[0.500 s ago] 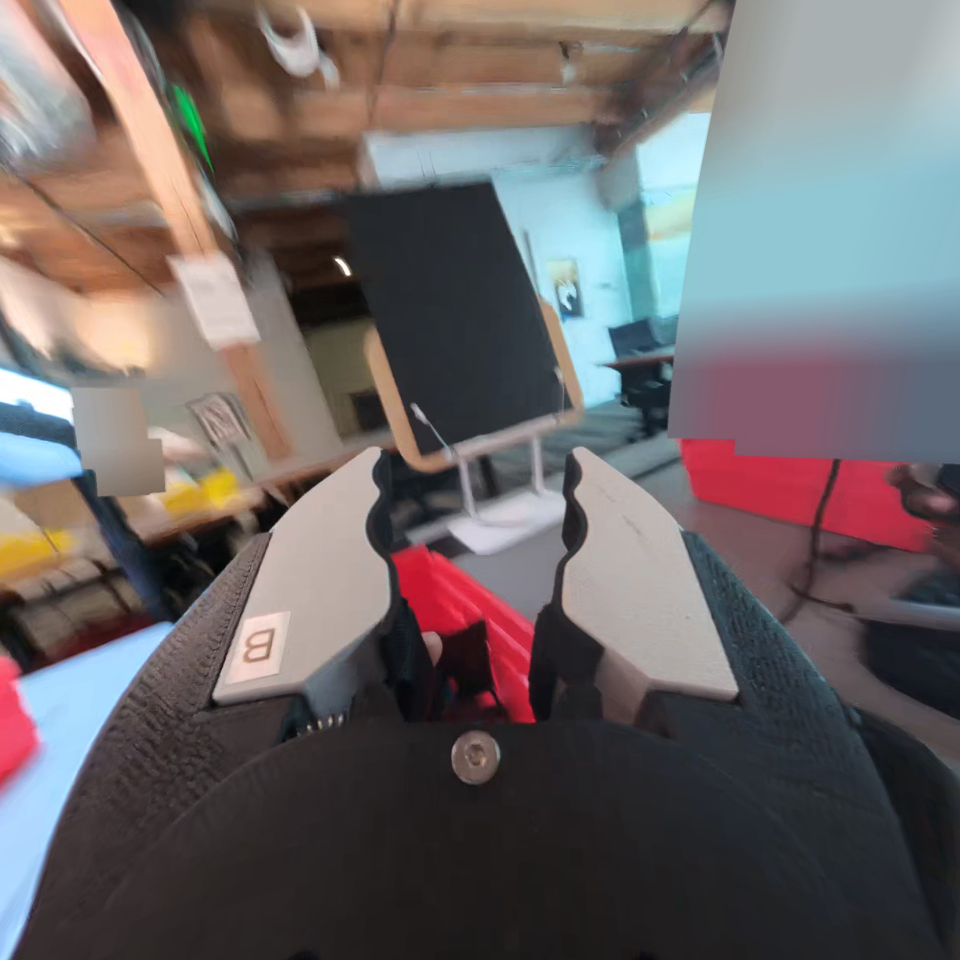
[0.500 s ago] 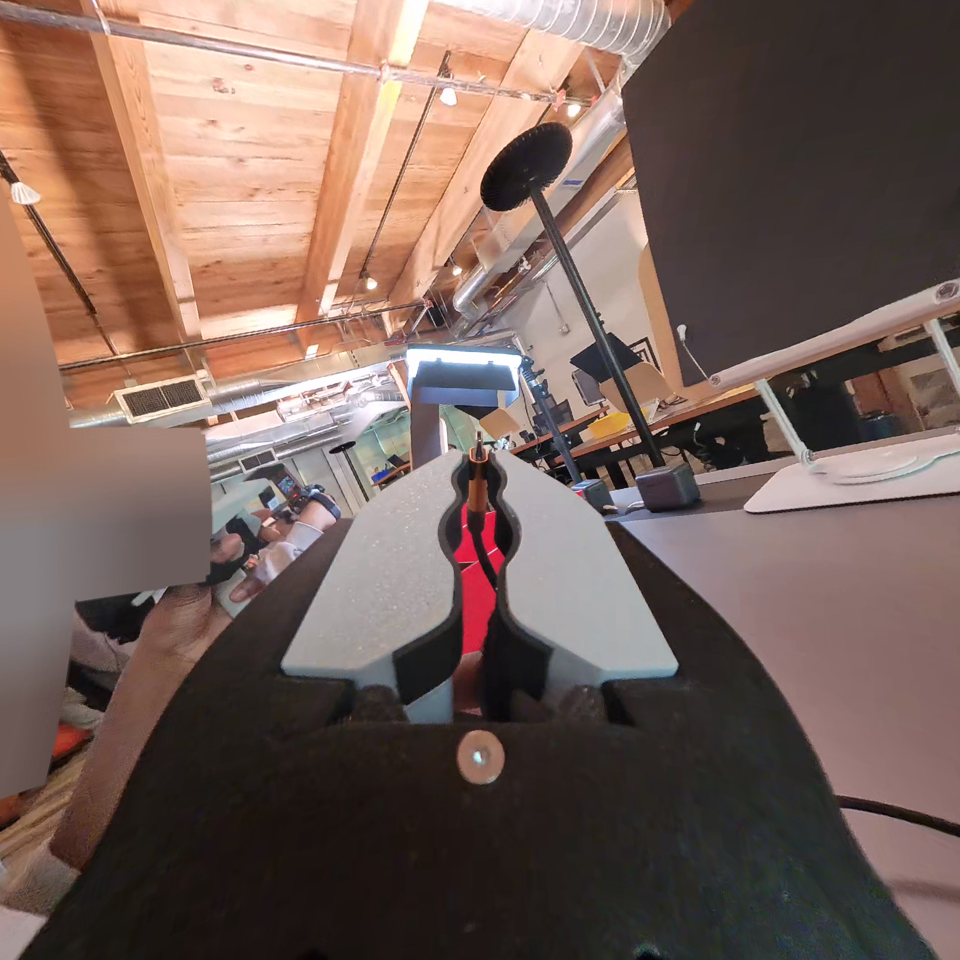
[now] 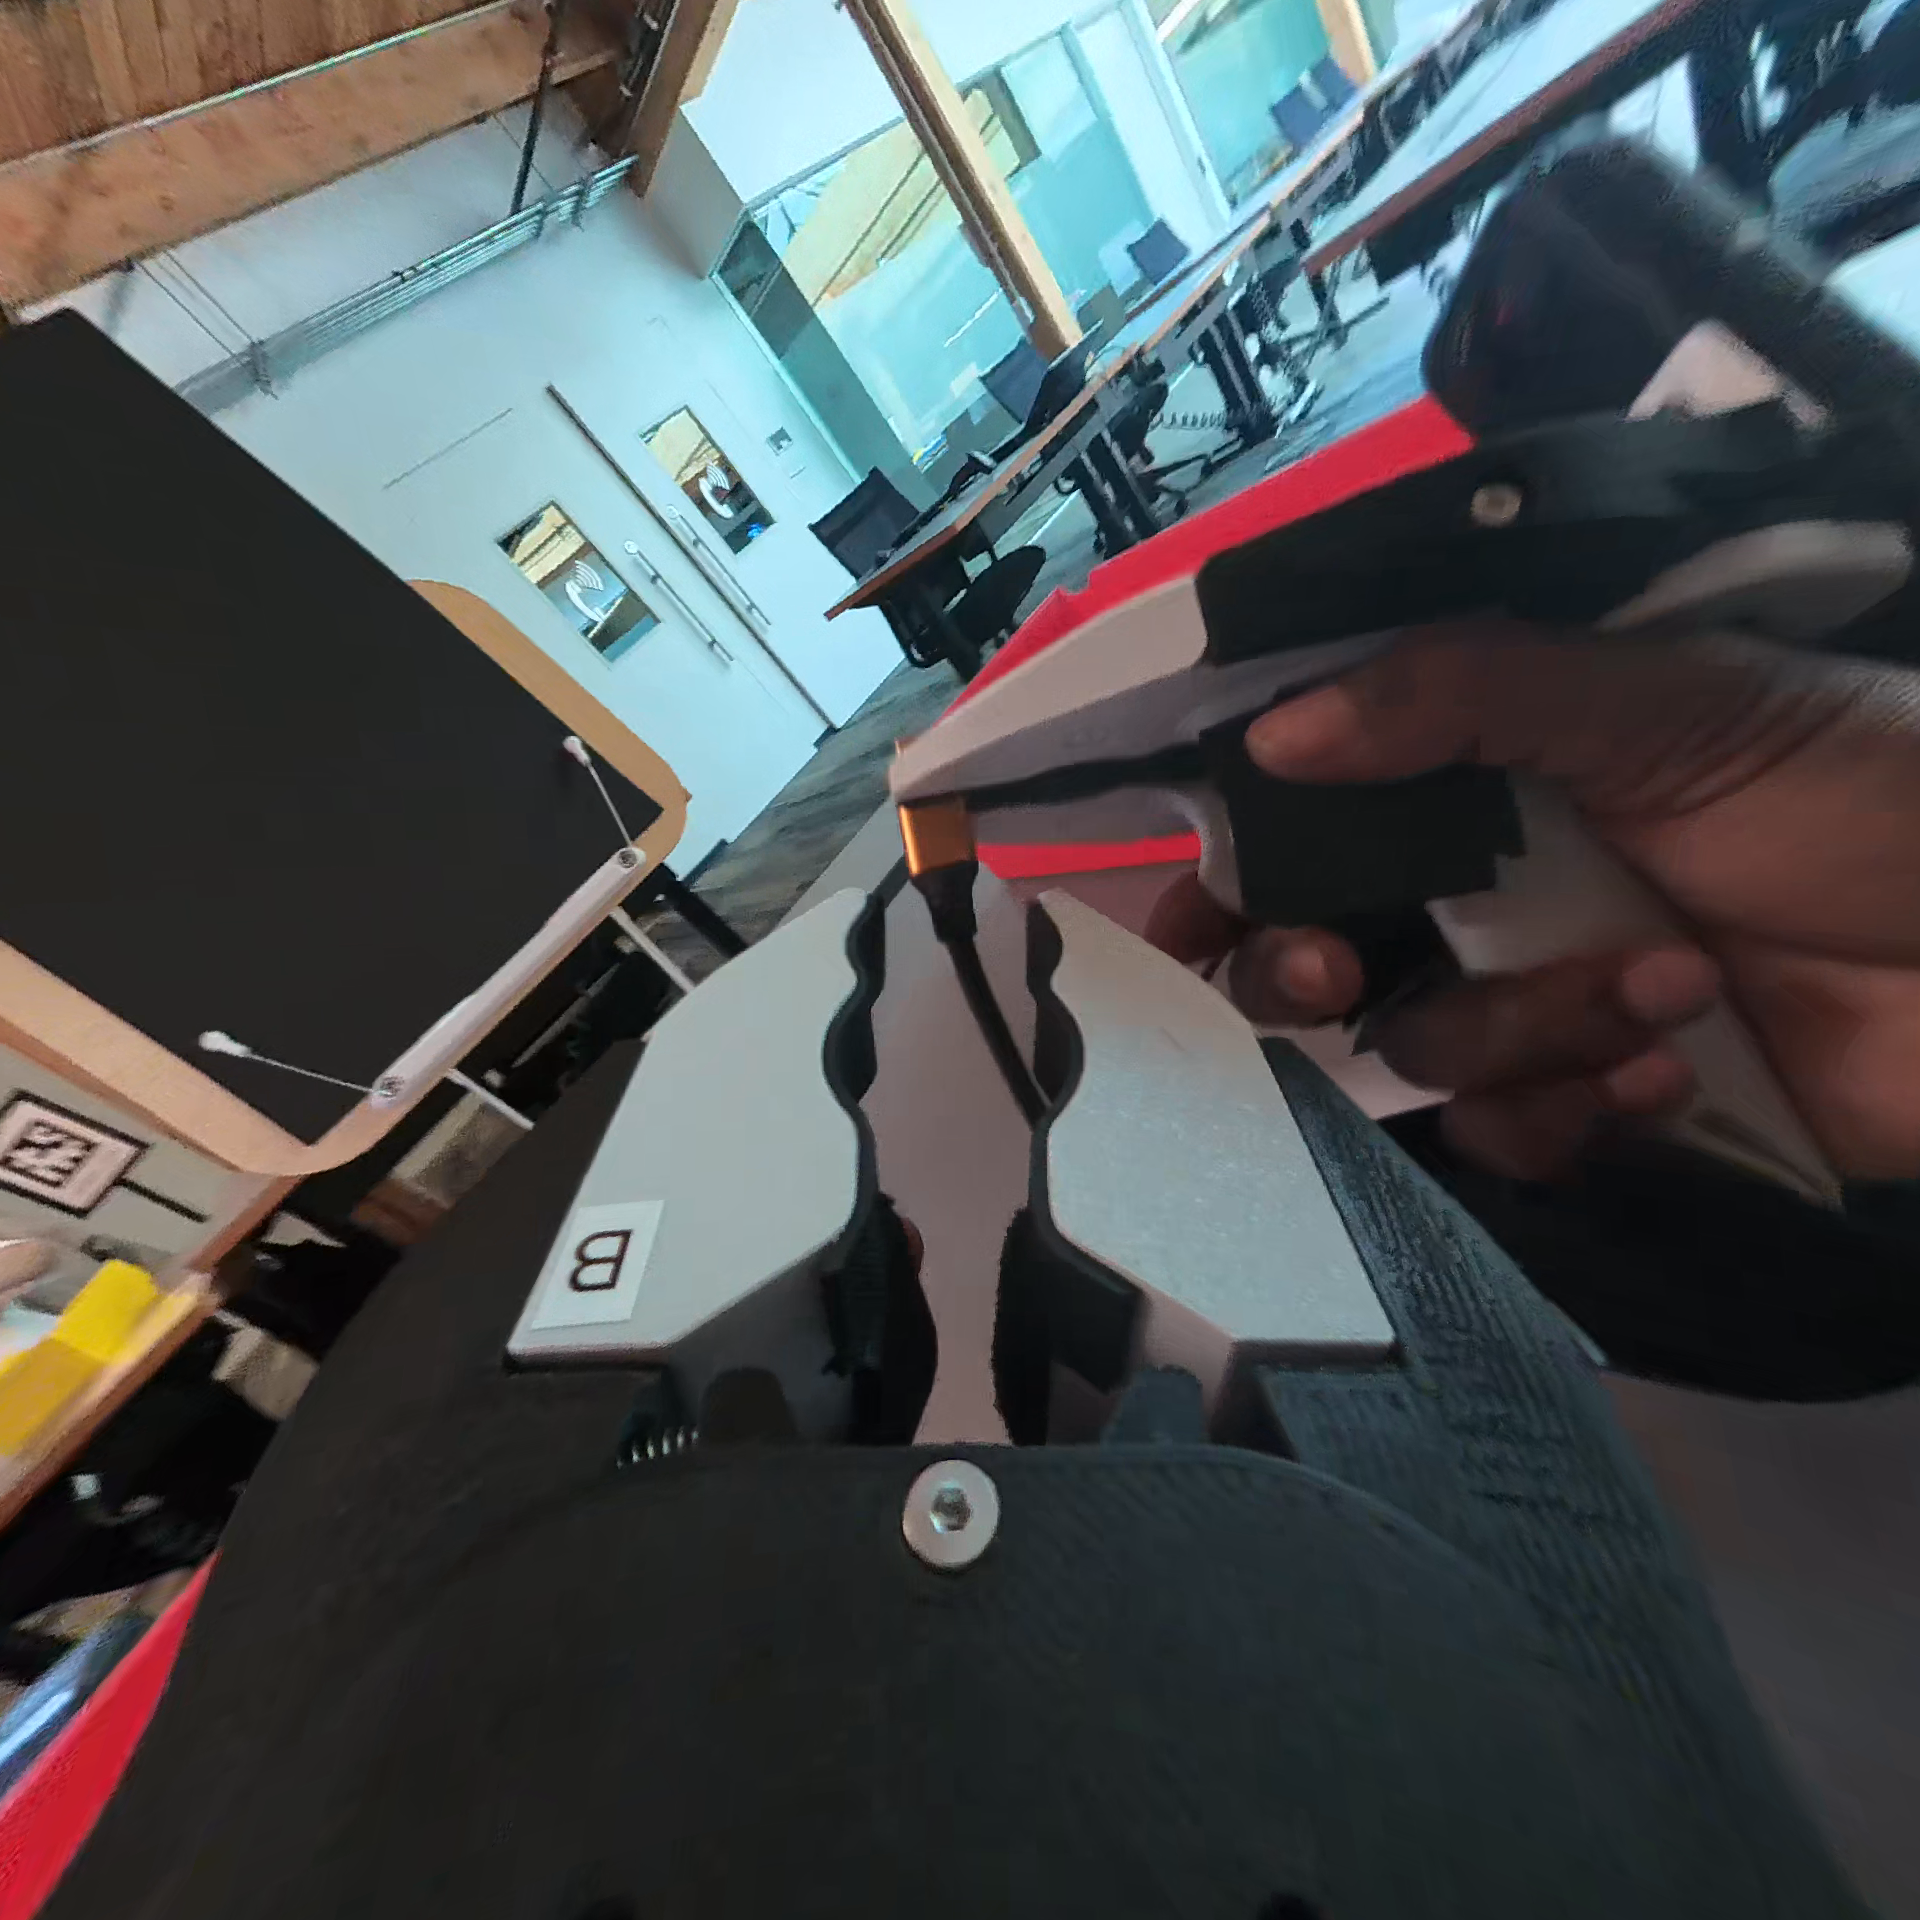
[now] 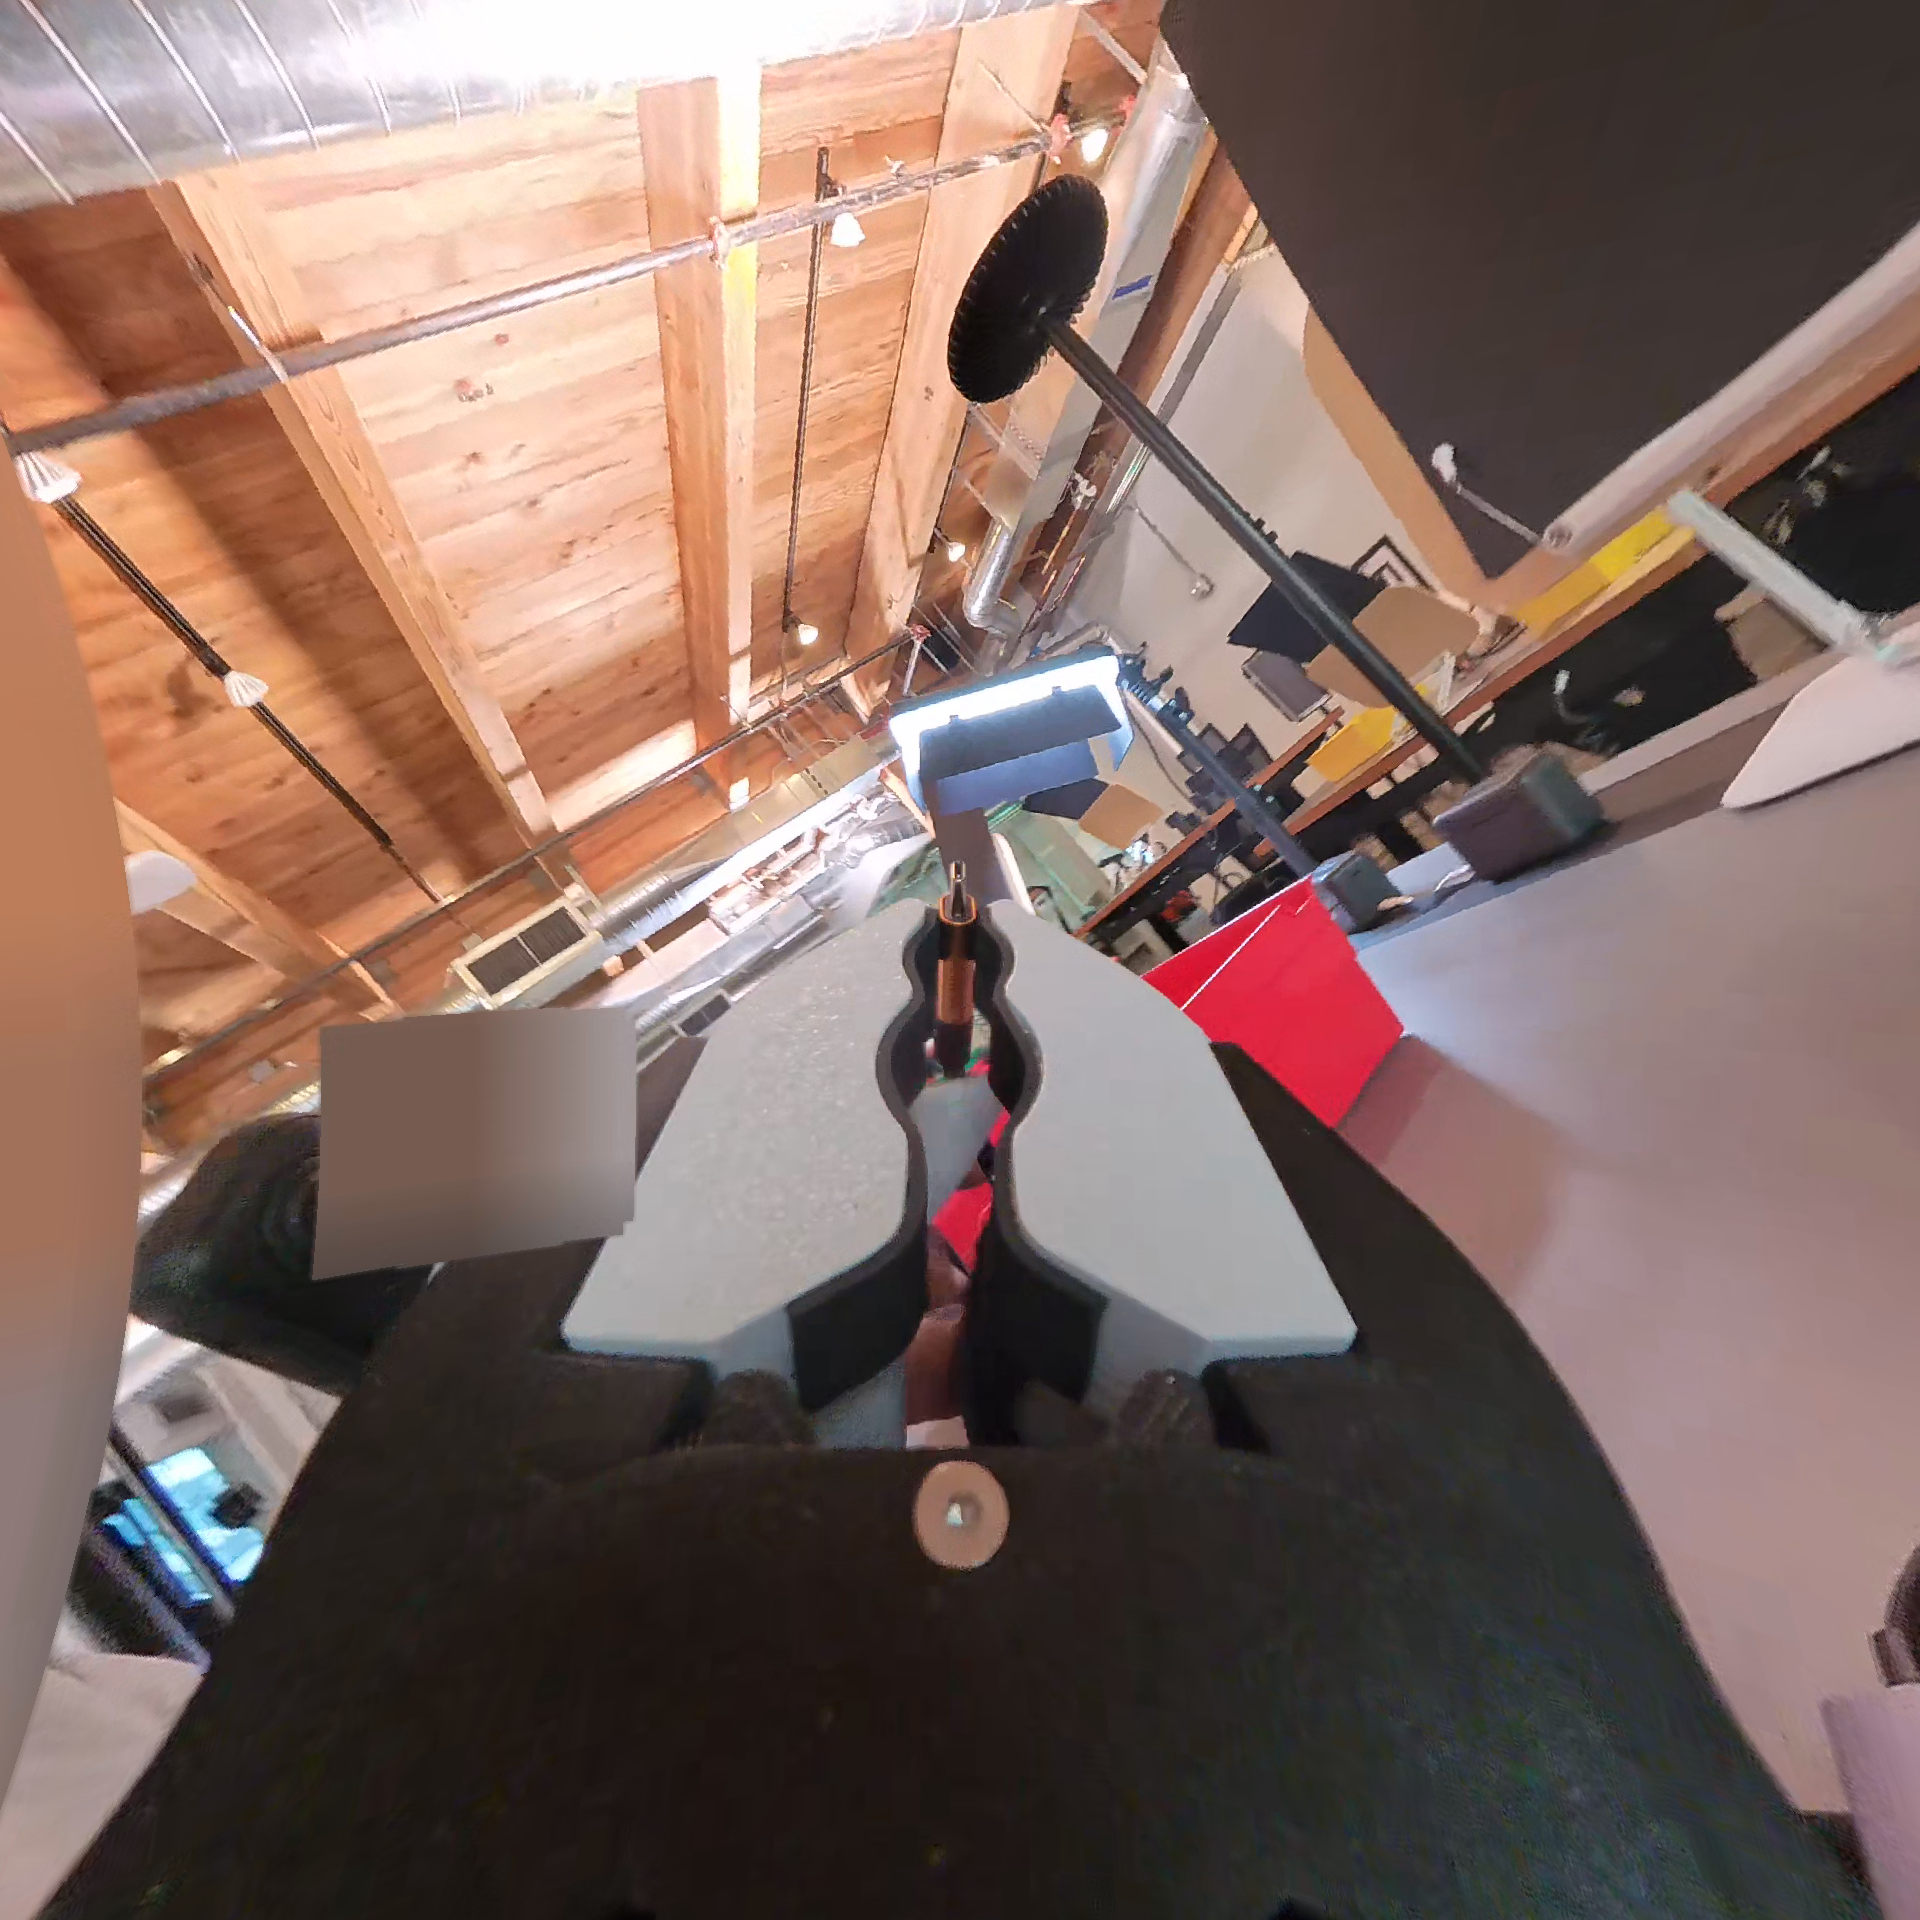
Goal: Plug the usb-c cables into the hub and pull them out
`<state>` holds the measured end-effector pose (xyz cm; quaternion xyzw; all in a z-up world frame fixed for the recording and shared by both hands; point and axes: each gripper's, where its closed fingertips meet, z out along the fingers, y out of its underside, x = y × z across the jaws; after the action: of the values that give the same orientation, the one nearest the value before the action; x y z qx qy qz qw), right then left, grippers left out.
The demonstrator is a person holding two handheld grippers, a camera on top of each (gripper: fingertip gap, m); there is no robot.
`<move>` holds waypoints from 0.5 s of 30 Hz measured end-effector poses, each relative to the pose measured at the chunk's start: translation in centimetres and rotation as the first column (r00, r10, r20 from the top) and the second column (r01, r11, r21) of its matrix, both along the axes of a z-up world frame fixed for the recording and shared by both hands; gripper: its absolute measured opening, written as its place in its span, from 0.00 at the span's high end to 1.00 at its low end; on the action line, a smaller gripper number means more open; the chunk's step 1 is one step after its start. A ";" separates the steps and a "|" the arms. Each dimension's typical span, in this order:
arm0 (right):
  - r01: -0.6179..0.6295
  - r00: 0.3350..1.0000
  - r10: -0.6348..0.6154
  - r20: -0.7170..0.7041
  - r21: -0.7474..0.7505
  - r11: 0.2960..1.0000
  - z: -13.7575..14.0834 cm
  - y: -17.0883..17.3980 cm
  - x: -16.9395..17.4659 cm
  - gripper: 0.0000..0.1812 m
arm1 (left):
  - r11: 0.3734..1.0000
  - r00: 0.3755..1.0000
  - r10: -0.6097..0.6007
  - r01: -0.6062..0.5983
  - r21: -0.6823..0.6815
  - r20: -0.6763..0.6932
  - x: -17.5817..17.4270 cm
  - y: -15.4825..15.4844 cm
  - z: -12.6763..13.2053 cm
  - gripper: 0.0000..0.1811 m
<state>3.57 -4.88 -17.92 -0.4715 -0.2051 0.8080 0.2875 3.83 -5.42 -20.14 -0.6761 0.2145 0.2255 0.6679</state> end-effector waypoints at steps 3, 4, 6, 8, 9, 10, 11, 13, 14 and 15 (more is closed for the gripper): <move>-0.065 0.998 0.065 0.004 -0.077 0.995 -0.6 -0.4 -0.5 0.97 | 0.999 0.999 -0.010 0.008 0.043 0.033 -0.2 -0.1 0.3 0.92; -0.083 0.996 0.084 0.002 -0.102 0.991 -0.8 -0.5 -0.6 0.97 | 0.999 0.999 -0.013 0.012 0.038 0.033 -0.3 -0.1 0.1 0.92; -0.113 0.993 0.114 0.000 -0.146 0.983 -0.9 -0.6 -0.7 0.97 | 1.000 0.999 -0.018 0.017 0.020 0.046 -0.6 0.0 -0.4 0.93; -0.132 0.991 0.133 -0.003 -0.175 0.976 -1.0 -0.5 -0.8 0.97 | 0.999 0.998 -0.035 0.033 0.040 0.052 -0.6 -0.1 -0.4 0.94; -0.138 0.990 0.139 -0.005 -0.181 0.974 -1.0 -0.5 -0.8 0.97 | 0.998 0.998 -0.039 0.037 0.046 0.057 -0.5 -0.1 -0.4 0.94; -0.139 0.990 0.140 -0.007 -0.181 0.973 -1.0 -0.6 -0.8 0.97 | 0.998 0.998 -0.041 0.038 0.051 0.056 -0.6 -0.1 -0.4 0.94; -0.139 0.990 0.139 -0.009 -0.178 0.974 -0.9 -0.6 -0.8 0.97 | 0.998 0.998 -0.042 0.039 0.057 0.054 -0.5 -0.2 -0.3 0.94; -0.142 0.990 0.143 -0.008 -0.175 0.974 -1.0 -0.7 -0.8 0.97 | 0.998 0.997 -0.047 0.044 0.054 0.058 -0.5 -0.3 -0.4 0.95; -0.149 0.989 0.151 -0.005 -0.175 0.973 -1.1 -0.8 -0.9 0.97 | 0.998 0.997 -0.052 0.049 0.041 0.065 -0.5 -0.3 -0.5 0.95; -0.166 0.986 0.169 0.004 -0.169 0.972 -1.3 -0.9 -0.9 0.97 | 0.998 0.995 -0.060 0.059 0.017 0.079 -0.6 -0.4 -0.7 0.95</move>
<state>2.67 -5.76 -19.18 -0.4826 -0.1779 0.8394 0.1756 3.23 -5.82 -20.85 -0.6727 0.2060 0.1798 0.6875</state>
